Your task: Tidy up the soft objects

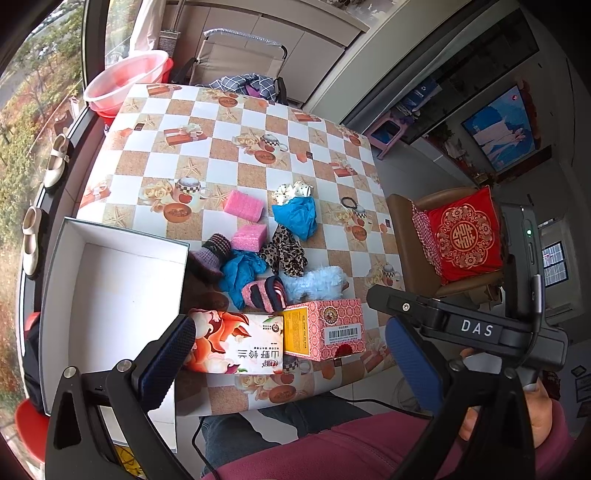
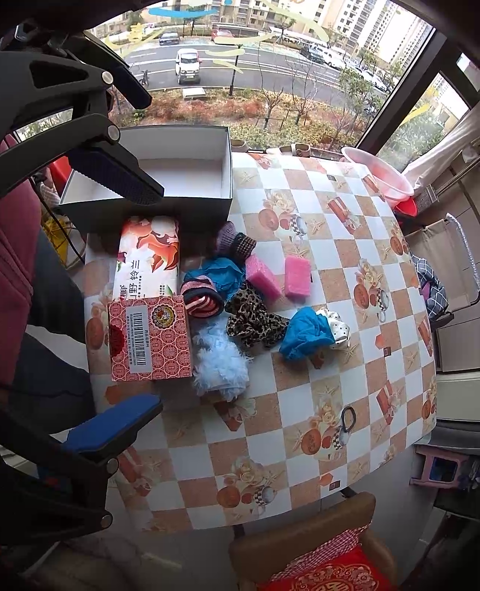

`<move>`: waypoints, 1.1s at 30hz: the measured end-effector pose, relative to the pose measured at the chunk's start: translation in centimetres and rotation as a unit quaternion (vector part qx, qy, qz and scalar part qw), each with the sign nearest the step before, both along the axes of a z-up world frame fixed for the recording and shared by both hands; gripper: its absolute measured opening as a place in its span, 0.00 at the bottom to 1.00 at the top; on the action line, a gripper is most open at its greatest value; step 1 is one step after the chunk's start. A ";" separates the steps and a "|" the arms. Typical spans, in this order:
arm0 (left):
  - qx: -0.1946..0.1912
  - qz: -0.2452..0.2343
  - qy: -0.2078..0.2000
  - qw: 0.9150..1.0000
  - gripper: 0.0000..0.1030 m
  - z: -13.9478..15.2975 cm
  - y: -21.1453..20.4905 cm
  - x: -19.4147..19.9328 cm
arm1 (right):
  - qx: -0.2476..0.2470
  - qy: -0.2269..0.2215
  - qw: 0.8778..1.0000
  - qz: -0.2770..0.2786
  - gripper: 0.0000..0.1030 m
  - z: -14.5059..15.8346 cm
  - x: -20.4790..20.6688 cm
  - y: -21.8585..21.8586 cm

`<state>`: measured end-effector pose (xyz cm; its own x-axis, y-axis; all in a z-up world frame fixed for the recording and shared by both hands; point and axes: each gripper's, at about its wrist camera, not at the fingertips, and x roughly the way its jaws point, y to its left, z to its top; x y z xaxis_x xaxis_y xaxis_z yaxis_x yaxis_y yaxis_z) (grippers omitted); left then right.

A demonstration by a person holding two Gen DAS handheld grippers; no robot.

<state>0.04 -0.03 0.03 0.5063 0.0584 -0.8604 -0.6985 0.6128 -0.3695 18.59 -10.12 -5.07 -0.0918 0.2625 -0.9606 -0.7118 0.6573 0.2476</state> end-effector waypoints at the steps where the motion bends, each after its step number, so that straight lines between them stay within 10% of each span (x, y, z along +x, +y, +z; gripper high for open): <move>1: 0.005 0.001 -0.001 1.000 1.00 0.0 -0.1 0.0 | -0.001 -0.001 1.000 -0.001 1.00 0.0 -0.1 0.0; 21: -0.007 -0.005 -0.076 0.997 1.00 0.7 -0.7 -0.6 | -0.014 -0.005 1.000 -0.009 1.00 0.2 -0.8 0.0; 33: -0.047 -0.012 -0.035 0.998 1.00 -0.3 0.1 -0.8 | -0.021 -0.005 0.999 -0.028 1.00 0.1 -1.1 -0.1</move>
<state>-0.77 0.10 -0.22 0.5654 -0.0346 -0.8241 -0.6546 0.5891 -0.4738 17.53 -10.21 -4.93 -0.0673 0.2259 -0.9718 -0.6756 0.7064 0.2110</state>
